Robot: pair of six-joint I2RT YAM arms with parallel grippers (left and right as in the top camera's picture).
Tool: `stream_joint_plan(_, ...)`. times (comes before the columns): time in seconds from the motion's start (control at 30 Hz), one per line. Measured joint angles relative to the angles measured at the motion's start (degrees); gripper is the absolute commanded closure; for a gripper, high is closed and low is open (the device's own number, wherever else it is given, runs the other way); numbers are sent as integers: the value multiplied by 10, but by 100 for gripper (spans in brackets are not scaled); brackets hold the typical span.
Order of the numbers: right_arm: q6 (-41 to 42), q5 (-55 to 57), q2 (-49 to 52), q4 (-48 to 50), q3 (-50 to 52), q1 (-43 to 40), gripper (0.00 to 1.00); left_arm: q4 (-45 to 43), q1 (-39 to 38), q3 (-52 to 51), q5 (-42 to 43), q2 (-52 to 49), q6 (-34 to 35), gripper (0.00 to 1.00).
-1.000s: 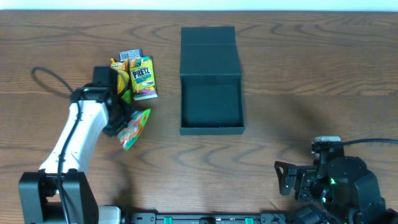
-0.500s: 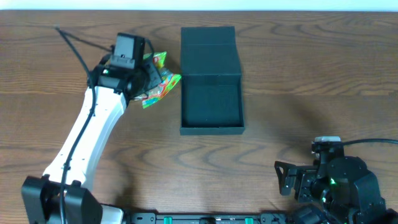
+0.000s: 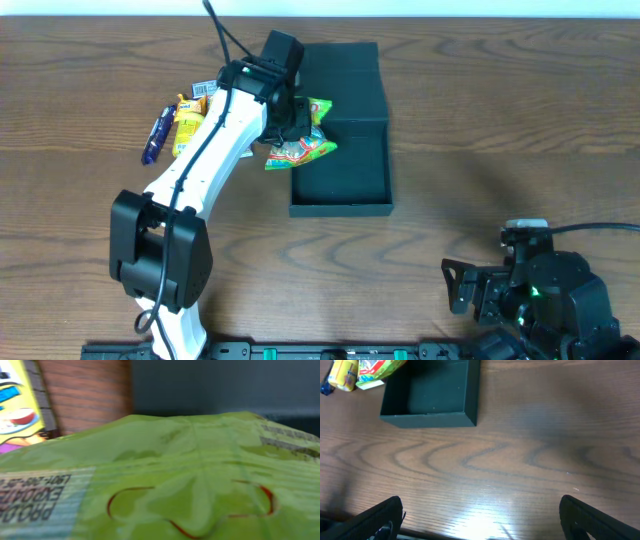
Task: Pack container
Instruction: 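Carry the Haribo bag right and lower it into the black box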
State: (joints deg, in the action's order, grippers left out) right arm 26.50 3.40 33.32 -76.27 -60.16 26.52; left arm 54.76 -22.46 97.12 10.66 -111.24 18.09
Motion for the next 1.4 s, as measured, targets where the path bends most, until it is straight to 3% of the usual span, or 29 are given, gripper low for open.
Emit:
stream_joint_plan(0.2,0,0,0,0,0,0,1,40,-23,4,30,0,-49,94)
stream_joint_plan(0.5,0,0,0,0,0,0,1,49,-42,4,48,-2,-62,94)
stream_joint_plan(1.23,0,0,0,0,0,0,1,43,-52,5,59,-42,49,95)
stream_joint_plan(1.27,0,0,0,0,0,0,1,43,-52,5,59,-42,51,82)
stream_joint_plan(1.3,0,0,0,0,0,0,1,43,-52,5,59,-42,54,59)
stream_joint_plan(1.33,0,0,0,0,0,0,1,42,-52,5,59,-42,55,44)
stream_joint_plan(1.4,0,0,0,0,0,0,1,41,-52,5,61,-42,62,29)
